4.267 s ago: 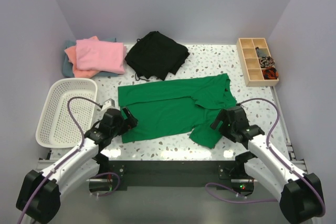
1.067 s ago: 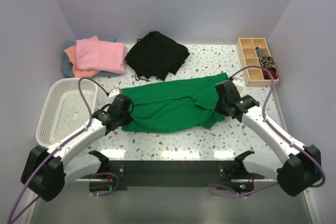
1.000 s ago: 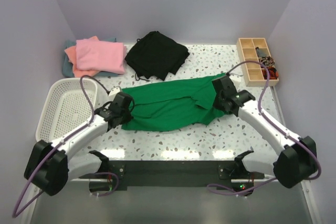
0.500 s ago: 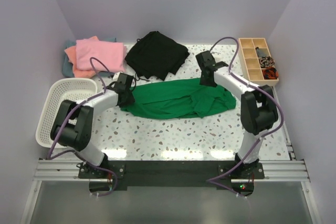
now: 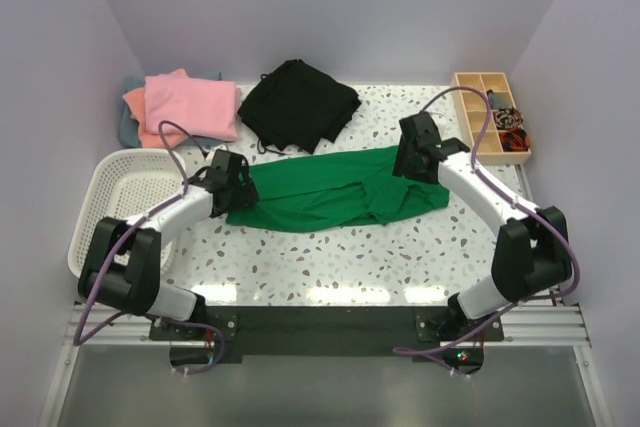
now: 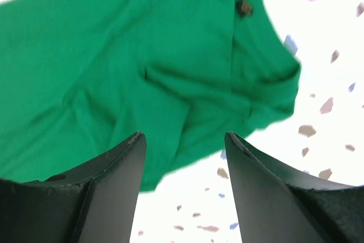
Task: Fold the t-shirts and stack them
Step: Fold the other side of the tshirt into a rectangle
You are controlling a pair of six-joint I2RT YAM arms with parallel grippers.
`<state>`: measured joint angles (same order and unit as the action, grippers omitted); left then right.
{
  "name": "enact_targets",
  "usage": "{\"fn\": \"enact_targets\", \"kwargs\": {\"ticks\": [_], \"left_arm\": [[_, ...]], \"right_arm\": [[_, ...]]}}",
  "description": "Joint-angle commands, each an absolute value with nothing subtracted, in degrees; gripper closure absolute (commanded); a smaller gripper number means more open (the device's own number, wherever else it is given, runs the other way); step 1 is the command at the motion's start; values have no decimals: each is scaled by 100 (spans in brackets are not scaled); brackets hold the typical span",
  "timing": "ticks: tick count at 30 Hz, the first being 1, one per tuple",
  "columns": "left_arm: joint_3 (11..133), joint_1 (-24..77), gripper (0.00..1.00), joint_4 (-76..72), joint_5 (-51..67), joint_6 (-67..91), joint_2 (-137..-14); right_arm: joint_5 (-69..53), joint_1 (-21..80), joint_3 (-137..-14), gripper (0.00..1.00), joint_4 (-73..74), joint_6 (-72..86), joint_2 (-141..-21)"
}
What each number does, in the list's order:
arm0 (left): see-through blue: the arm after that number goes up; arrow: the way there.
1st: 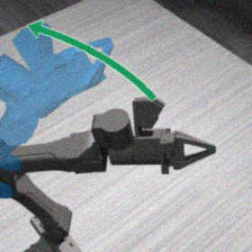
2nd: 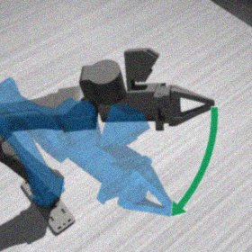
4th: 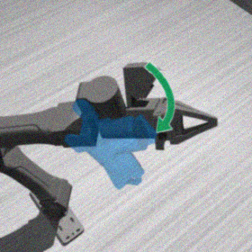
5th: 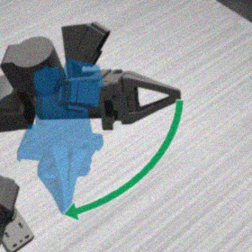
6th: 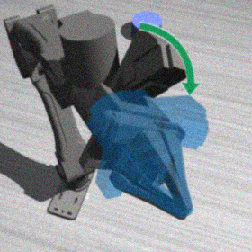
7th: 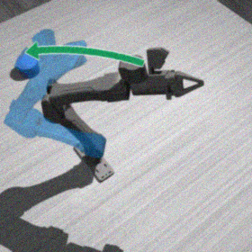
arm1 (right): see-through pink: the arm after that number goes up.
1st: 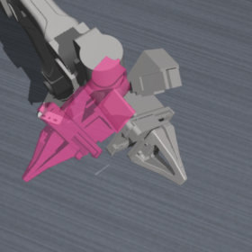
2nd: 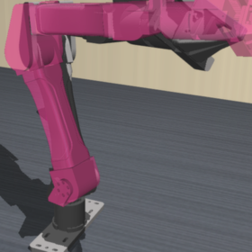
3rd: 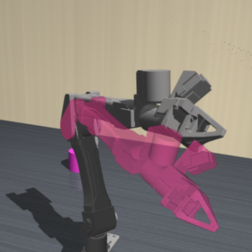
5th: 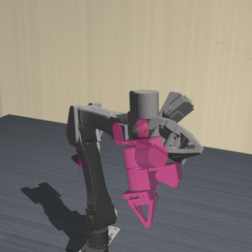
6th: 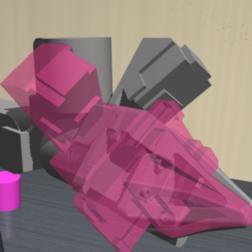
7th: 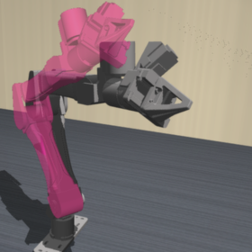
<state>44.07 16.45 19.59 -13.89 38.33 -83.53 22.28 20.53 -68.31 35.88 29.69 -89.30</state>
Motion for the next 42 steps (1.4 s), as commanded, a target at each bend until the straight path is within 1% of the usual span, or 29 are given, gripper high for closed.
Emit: {"fn": "enact_targets", "kwargs": {"ticks": [1,4,8,13,17,20,27,30,31,33,34,35,36,37,38,39,42], "left_arm": [[4044,1670,16,2153,-985,3832,-7683],[3832,1766,15,2197,-809,3911,-7305],[3561,2091,15,2320,-773,4157,-6962],[3156,2609,15,2347,-1317,4894,-6663],[2455,2637,16,1804,-1818,5325,-6259],[2277,2628,16,1566,-2214,5546,-6170],[2303,2628,18,1345,-2969,5590,-6275],[2285,2619,26,1345,-3137,5634,-6319],[2276,2619,34,1336,-3129,5634,-6328],[2233,2637,46,1283,-3050,5616,-6372],[2224,2628,61,1283,-3015,5608,-6381],[2180,2628,67,1214,-2980,5590,-6381],[2171,2628,80,1195,-2945,5572,-6381],[2162,2628,86,1187,-2936,5572,-6381],[2162,2628,90,1187,-2918,5564,-6398],[2171,2628,99,1195,-2918,5563,-6425],[2206,2628,100,1195,-2892,5511,-6451]], "right_arm": [[1381,2048,-6058,38,3428,3313,-8403],[1196,2057,-5679,38,3314,3419,-8157],[1230,2057,-5493,38,3392,3445,-7990],[1231,2057,-5335,38,3419,3463,-7664],[1222,2057,-5238,38,3384,3472,-7576],[1204,2057,-5194,38,3384,3428,-7620],[1151,2057,-5106,38,3322,3401,-7673],[1178,2065,-5080,38,3322,3401,-7673],[1186,2065,-5063,38,3322,3410,-7664],[1204,2057,-5071,38,3322,3410,-7673],[1213,2057,-5063,38,3331,3410,-7664],[1222,2057,-5063,38,3331,3410,-7664],[1239,2065,-5045,38,3340,3410,-7655],[1257,2065,-5036,38,3349,3410,-7647],[1266,2065,-5027,38,3349,3410,-7646],[1266,2057,-5001,38,3366,3410,-7629],[1240,2065,-4922,40,3436,3419,-7568]]}}
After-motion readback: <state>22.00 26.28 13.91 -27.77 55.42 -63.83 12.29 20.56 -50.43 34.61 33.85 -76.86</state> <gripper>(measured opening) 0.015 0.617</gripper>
